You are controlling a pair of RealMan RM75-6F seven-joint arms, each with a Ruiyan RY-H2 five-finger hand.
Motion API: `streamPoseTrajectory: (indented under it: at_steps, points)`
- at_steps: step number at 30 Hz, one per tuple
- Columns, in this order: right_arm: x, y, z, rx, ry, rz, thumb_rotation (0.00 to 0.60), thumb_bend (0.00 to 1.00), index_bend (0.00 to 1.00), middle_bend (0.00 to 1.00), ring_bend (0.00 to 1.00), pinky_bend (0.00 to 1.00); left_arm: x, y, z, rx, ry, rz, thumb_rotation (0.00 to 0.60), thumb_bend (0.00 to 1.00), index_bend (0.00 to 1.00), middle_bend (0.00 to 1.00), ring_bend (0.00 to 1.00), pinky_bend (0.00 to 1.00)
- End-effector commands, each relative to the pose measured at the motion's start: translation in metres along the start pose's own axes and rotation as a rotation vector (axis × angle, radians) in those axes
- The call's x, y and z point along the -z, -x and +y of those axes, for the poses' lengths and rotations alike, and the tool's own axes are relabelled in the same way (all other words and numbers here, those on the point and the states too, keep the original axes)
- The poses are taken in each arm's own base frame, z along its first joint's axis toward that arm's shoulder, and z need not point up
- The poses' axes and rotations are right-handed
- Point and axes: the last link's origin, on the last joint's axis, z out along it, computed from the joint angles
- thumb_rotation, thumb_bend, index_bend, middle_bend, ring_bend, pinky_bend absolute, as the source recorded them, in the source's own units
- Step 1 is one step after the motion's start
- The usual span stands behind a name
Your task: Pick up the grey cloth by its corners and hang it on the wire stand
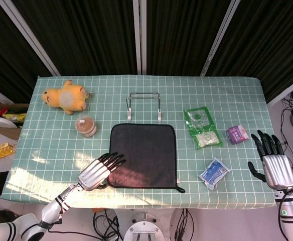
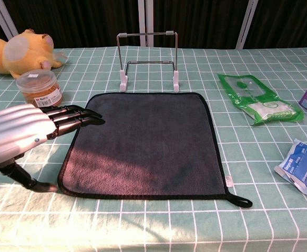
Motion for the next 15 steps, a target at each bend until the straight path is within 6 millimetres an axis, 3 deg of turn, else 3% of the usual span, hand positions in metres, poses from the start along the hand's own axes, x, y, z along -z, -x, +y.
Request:
streamPoseTrajectory:
  at_steps: [1,15]
  points:
    - [-0.002,0.001,0.001,0.004,-0.001,-0.004,0.6,0.33,0.0,0.0,0.0,0.0,0.001,-0.001,0.0,0.0,-0.001,-0.001,0.582,0.03,0.0,0.05,0.06,0.19]
    - [0.001,0.001,-0.001,0.002,-0.004,0.001,0.6,0.33,0.0,0.0,0.0,0.0,0.003,0.008,0.0,-0.037,0.005,-0.039,0.6,0.04,0.01,0.05,0.06,0.19]
